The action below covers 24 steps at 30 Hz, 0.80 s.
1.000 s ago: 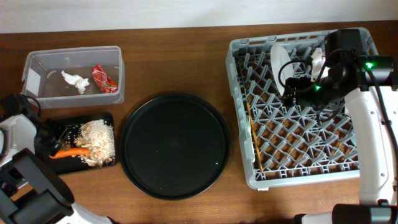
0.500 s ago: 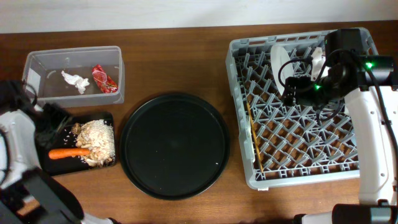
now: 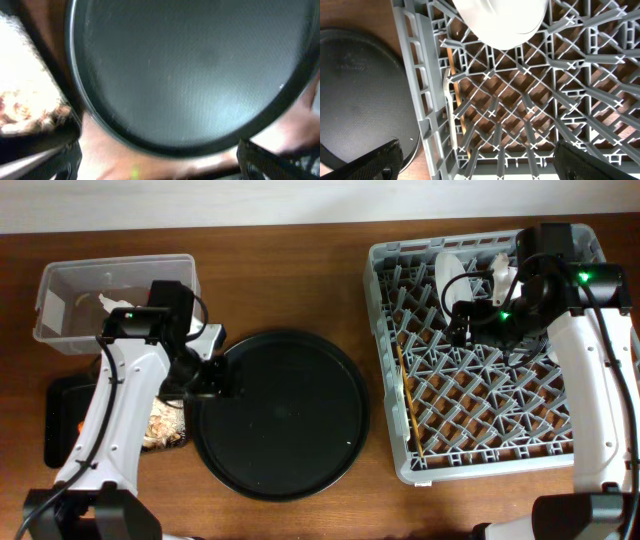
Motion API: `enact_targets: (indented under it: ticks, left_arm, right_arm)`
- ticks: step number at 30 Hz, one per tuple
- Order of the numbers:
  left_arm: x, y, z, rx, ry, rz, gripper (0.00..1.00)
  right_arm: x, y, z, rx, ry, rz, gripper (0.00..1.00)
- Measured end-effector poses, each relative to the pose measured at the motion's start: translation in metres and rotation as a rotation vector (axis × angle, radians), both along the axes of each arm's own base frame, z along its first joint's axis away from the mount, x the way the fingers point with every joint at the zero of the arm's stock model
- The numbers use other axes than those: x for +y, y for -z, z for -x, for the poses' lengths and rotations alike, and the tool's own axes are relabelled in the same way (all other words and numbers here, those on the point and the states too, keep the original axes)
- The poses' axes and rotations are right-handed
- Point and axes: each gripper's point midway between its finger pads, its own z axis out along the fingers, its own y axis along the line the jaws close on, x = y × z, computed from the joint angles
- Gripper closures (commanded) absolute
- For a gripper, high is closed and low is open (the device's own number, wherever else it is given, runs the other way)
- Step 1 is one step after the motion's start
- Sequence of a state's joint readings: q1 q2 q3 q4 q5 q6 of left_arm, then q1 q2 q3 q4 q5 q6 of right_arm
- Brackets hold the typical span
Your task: Sort waste into correct bins and load items into the dishwasher rack
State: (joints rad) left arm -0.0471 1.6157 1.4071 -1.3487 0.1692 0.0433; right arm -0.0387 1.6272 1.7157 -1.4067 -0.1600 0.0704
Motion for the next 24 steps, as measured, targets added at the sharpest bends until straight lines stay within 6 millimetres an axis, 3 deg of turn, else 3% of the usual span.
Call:
enact_targets:
  ticks: [5, 8, 10, 13, 16, 19, 21, 24]
  left_arm:
    - [0.022, -0.024, -0.009, -0.113, -0.043, -0.026, 0.01]
    - [0.03, -0.06, -0.009, -0.271, -0.069, -0.033, 0.01]
    - [0.031, -0.098, -0.008, -0.461, -0.072, -0.04, 0.01]
    - [0.033, -0.128, 0.008, -0.658, -0.078, -0.052, 0.01]
    - [0.032, -0.137, 0.035, -0.8, -0.079, -0.057, 0.01]
    - [0.031, -0.124, 0.064, -0.861, -0.081, -0.057, 0.01]
    - [0.03, -0.127, 0.083, -0.927, -0.082, -0.057, 0.01]
    - [0.03, -0.137, 0.095, -0.993, -0.083, -0.057, 0.01]
  right_arm:
    - [-0.002, 0.002, 0.007, 0.029, -0.001, 0.011, 0.01]
    - [-0.003, 0.003, 0.006, 0.028, 0.001, 0.019, 0.01]
    - [-0.004, 0.007, 0.003, 0.009, 0.003, 0.024, 0.01]
    - [-0.005, 0.015, 0.003, -0.056, 0.004, 0.03, 0.01]
    - [-0.004, 0.015, 0.021, -0.159, 0.007, 0.035, 0.01]
    - [-0.004, 0.01, 0.043, -0.259, 0.009, 0.04, 0.01]
    - [-0.003, 0.006, 0.06, -0.326, 0.01, 0.045, 0.01]
    - [-0.005, 0.005, 0.081, -0.363, 0.018, 0.062, 0.01]
